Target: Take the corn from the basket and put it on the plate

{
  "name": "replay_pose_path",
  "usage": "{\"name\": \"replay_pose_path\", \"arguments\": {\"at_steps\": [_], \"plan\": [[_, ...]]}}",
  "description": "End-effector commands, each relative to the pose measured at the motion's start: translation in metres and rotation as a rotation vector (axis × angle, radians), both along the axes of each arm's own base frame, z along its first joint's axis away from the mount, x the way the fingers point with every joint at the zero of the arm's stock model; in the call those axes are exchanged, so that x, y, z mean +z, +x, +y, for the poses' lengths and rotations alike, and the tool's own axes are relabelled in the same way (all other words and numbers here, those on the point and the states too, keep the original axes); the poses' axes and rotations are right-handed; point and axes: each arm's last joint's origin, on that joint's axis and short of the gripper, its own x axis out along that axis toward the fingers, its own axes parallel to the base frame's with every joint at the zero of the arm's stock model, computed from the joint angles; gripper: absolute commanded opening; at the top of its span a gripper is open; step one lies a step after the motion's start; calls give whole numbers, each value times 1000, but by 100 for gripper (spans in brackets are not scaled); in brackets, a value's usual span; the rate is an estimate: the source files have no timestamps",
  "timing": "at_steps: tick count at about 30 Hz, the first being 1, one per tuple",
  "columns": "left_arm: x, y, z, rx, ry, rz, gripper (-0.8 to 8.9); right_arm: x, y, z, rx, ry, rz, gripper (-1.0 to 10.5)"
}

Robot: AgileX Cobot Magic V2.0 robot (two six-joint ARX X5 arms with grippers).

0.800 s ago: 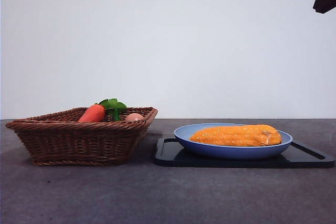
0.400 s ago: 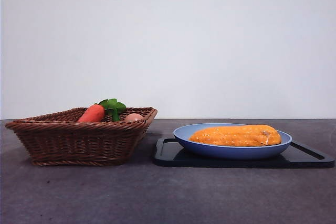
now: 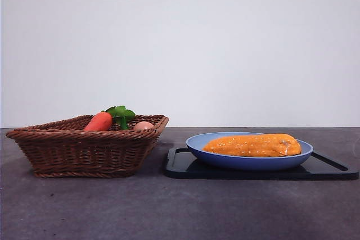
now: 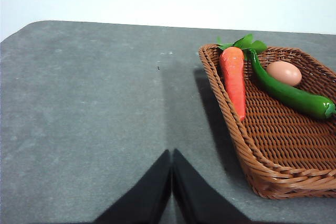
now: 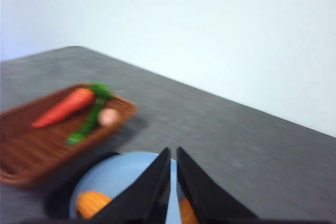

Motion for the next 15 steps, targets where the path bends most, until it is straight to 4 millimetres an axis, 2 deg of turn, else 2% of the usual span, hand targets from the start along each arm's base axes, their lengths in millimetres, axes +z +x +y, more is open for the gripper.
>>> {"name": "replay_pose_path", "arguments": {"at_steps": [1,7,15], "plan": [[-9,1,0,-2,-4,38,5,-23,-7,-3,-99,5,-12,2],[-9,1,0,-2,-4,38,5,-69,-17,-8,-289,56,-7,2],[-9,1,0,-2,-4,38,5,-113,-18,-13,-462,119,21,2]]}}
